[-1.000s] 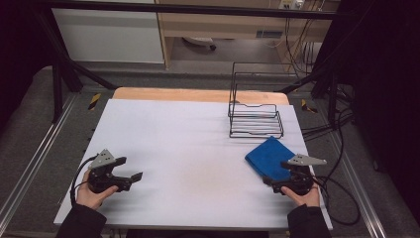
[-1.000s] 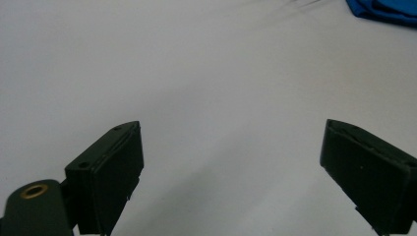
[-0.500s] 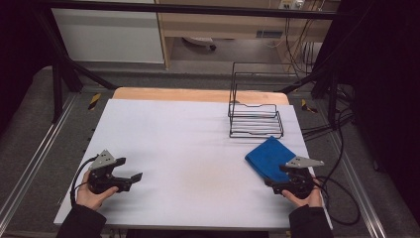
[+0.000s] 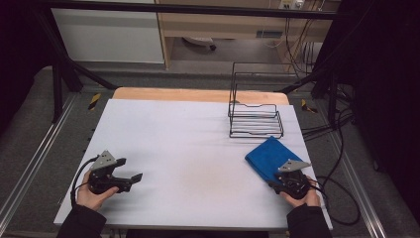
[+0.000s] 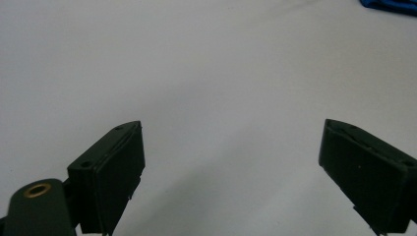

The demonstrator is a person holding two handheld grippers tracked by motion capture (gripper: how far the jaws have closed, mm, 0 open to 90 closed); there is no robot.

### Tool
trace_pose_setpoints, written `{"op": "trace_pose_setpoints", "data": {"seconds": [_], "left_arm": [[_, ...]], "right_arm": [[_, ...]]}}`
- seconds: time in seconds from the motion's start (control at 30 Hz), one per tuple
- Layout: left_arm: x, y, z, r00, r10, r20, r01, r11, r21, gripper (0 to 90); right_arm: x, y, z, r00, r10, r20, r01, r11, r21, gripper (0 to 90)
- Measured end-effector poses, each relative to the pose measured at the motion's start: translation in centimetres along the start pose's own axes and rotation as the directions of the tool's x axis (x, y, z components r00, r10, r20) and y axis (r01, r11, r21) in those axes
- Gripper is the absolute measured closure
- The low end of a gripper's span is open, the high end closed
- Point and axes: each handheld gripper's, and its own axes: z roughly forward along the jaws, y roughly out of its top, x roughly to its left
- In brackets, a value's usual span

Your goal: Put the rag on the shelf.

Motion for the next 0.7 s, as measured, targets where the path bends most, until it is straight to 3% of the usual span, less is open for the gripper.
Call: {"op": "trace_pose_setpoints", "data": {"seconds": [0.3, 0.47, 0.7], "left_arm": [[0.05, -0.01, -0.02, 1.0000, -0.003, -0.003, 0.003, 1.0000, 0.000, 10.5], [0.08, -0.02, -0.01, 1.0000, -0.003, -0.004, 0.003, 1.0000, 0.000, 10.7], [0.13, -0.01, -0.07, 1.0000, -0.009, -0.004, 0.009, 0.9999, -0.006, 10.8]], "right_arm": [[0.18, 0.17, 0.26, 0.9983, -0.053, 0.022, 0.053, 0.998, 0.016, 70.7], [-0.07, 0.34, 0.31, 0.9987, -0.050, 0.013, 0.050, 0.999, 0.014, 82.2], [-0.39, 0.56, 0.20, 0.9999, -0.004, 0.016, 0.004, 1.000, 0.007, 86.0]]}}
